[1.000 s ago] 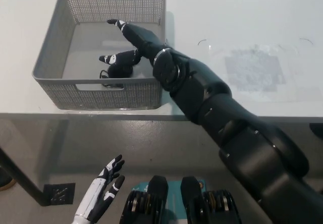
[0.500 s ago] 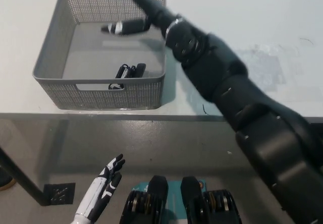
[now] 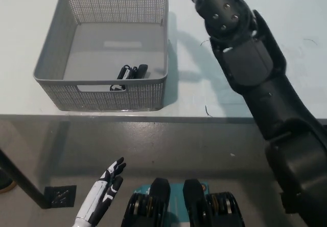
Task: Use the right hand to pick up a webcam and put it into a container on the left side
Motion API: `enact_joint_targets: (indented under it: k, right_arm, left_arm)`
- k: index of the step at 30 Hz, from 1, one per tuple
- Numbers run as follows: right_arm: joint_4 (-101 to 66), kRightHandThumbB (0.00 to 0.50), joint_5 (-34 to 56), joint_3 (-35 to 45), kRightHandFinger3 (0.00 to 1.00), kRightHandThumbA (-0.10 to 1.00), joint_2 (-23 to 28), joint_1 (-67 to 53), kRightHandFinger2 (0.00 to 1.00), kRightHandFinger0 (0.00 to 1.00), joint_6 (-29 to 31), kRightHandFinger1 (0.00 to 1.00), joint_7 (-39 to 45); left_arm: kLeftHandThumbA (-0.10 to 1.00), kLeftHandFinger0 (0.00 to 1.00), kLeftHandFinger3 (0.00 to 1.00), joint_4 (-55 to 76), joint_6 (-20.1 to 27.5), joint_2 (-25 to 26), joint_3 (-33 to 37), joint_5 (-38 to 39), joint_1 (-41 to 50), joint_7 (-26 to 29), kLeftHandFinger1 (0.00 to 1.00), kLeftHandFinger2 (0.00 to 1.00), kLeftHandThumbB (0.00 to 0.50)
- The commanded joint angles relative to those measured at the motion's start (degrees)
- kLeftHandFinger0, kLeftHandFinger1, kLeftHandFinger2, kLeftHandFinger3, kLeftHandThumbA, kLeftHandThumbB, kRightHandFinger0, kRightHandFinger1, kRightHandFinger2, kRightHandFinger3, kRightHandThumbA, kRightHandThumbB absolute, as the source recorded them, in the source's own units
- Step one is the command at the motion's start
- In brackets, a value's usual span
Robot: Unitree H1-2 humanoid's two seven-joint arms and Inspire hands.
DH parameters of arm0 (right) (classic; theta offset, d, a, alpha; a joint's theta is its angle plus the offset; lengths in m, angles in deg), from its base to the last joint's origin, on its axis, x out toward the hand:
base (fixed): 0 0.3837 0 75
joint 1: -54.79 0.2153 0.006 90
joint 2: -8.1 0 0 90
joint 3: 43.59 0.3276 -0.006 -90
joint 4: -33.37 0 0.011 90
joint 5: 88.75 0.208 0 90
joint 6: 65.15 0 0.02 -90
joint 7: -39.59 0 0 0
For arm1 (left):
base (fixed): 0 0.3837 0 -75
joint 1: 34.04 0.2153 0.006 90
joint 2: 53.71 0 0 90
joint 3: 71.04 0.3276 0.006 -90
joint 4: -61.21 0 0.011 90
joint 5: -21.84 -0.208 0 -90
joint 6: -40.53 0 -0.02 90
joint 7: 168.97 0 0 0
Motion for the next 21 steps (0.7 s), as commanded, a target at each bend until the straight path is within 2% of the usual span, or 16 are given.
enact_joint_targets:
  k: [1, 5, 9, 11, 13, 16, 21]
  right_arm:
    - [-34.8, 0.323, 10.1, 5.7, 1.0, 1.0, 6.2, -7.0, 1.0, 1.0, -10.5, 1.0, 6.6]
    - [-46.5, 0.282, 12.1, 7.0, 1.0, 1.0, 7.8, -15.7, 1.0, 1.0, -12.2, 1.0, 6.7]
    - [-53.4, 0.308, 16.4, 9.0, 1.0, 1.0, 8.4, -24.4, 1.0, 1.0, -11.2, 1.0, 5.7]
    - [-56.3, 0.321, 19.2, 10.1, 1.0, 1.0, 8.6, -29.2, 1.0, 1.0, -11.2, 1.0, 5.2]
    - [-57.9, 0.306, 20.2, 10.7, 1.0, 1.0, 9.0, -32.7, 1.0, 1.0, -10.3, 1.0, 5.0]
    - [-59.7, 0.232, 23.5, 11.4, 1.0, 1.0, 8.9, -39.6, 1.0, 1.0, -8.2, 1.0, 4.4]
    - [-60.4, 0.243, 25.9, 11.7, 1.0, 1.0, 6.2, -51.5, 1.0, 1.0, -7.0, 1.0, 3.0]
  left_arm:
    - [0.99, 1.0, 1.0, 1.2, 0.5, 0.7, -1.1, 1.4, 0.2, 0.1, 1.0, 1.0, 0.147]
    - [0.98, 1.0, 1.0, 1.3, 0.3, 0.3, -1.1, 1.7, 0.7, 0.0, 1.0, 1.0, 0.137]
    - [0.97, 1.0, 1.0, 0.4, 0.9, 0.7, -1.5, 1.8, 0.0, 0.3, 1.0, 1.0, 0.113]
    - [1.0, 1.0, 1.0, 0.2, 1.2, 0.5, -1.6, 1.6, 0.3, 0.6, 1.0, 1.0, 0.123]
    - [0.98, 1.0, 1.0, 0.0, 1.0, 0.0, -1.8, 2.3, 0.2, 0.7, 1.0, 1.0, 0.12]
    - [0.98, 1.0, 1.0, -0.6, 1.3, 0.3, -2.2, 2.6, 0.0, 0.8, 1.0, 1.0, 0.114]
    - [1.0, 1.0, 1.0, -0.4, 1.0, 0.3, -2.7, 2.8, -0.4, 0.9, 1.0, 1.0, 0.106]
